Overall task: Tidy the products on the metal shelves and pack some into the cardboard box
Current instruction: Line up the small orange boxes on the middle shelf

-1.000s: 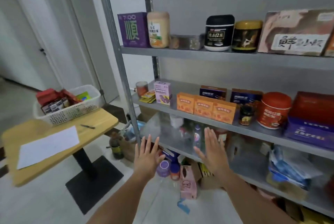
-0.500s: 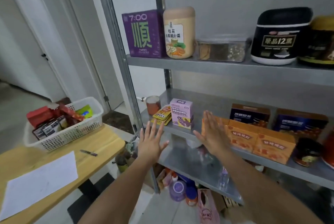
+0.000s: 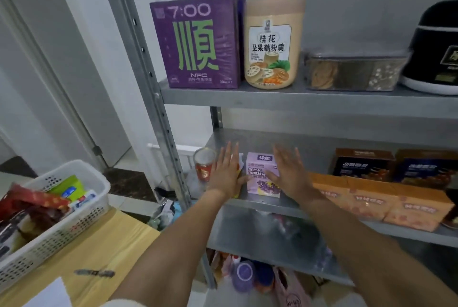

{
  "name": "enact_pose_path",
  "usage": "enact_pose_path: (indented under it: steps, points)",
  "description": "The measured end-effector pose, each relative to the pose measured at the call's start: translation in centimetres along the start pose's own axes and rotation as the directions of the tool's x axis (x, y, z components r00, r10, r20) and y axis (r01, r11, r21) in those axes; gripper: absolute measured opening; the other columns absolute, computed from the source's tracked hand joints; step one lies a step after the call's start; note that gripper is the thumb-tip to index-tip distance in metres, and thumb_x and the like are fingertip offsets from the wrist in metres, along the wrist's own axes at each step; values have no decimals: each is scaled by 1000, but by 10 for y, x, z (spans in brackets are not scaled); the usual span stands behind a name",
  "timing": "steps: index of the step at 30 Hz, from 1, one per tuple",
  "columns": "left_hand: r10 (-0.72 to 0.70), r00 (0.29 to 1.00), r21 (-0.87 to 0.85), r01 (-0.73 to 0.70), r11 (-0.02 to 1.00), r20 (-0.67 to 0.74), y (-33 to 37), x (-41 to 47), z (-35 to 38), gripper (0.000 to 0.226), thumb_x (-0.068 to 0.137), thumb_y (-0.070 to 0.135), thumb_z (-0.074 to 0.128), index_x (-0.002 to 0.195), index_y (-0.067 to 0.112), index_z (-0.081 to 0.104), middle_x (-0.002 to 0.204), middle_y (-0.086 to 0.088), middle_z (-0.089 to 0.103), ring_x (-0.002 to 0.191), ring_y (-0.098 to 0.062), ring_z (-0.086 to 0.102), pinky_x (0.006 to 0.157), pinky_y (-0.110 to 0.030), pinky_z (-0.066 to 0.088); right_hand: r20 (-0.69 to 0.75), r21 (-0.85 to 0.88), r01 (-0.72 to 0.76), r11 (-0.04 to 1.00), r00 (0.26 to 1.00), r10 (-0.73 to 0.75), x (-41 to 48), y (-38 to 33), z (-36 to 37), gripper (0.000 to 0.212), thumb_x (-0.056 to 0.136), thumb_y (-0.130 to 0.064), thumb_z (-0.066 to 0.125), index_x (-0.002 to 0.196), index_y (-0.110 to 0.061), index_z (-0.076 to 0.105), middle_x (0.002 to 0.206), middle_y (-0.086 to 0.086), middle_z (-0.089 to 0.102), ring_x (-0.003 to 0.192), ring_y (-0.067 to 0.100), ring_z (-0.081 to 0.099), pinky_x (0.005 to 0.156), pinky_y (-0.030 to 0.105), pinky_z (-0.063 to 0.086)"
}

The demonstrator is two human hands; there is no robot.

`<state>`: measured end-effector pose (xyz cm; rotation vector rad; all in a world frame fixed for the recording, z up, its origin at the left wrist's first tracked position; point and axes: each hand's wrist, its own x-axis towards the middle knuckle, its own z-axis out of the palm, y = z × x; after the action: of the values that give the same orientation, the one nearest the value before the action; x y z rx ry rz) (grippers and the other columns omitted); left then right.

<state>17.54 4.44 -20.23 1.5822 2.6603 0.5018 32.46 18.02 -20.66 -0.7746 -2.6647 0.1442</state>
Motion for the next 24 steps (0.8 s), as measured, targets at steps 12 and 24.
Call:
enact_pose_path:
  steps: [12, 24]
  points:
    - [61, 996, -628, -11, 779, 57, -3, 28, 16, 37, 94, 9, 62, 129, 3, 51, 105, 2, 59, 89, -9, 63, 66, -3, 45, 39, 125, -210, 970, 978, 207, 8, -14, 0, 44, 92, -15, 60, 135, -12, 51, 132, 10, 58, 120, 26, 52, 99, 35, 41]
    - [228, 953, -513, -97, 853, 198, 17, 42, 3, 29, 92, 20, 65, 114, 8, 51, 120, -12, 63, 112, -28, 60, 92, -40, 48, 118, -28, -233, 972, 965, 234, -9, 1, -27, 55, 89, -27, 66, 139, -21, 43, 138, 6, 52, 127, 24, 46, 98, 35, 40]
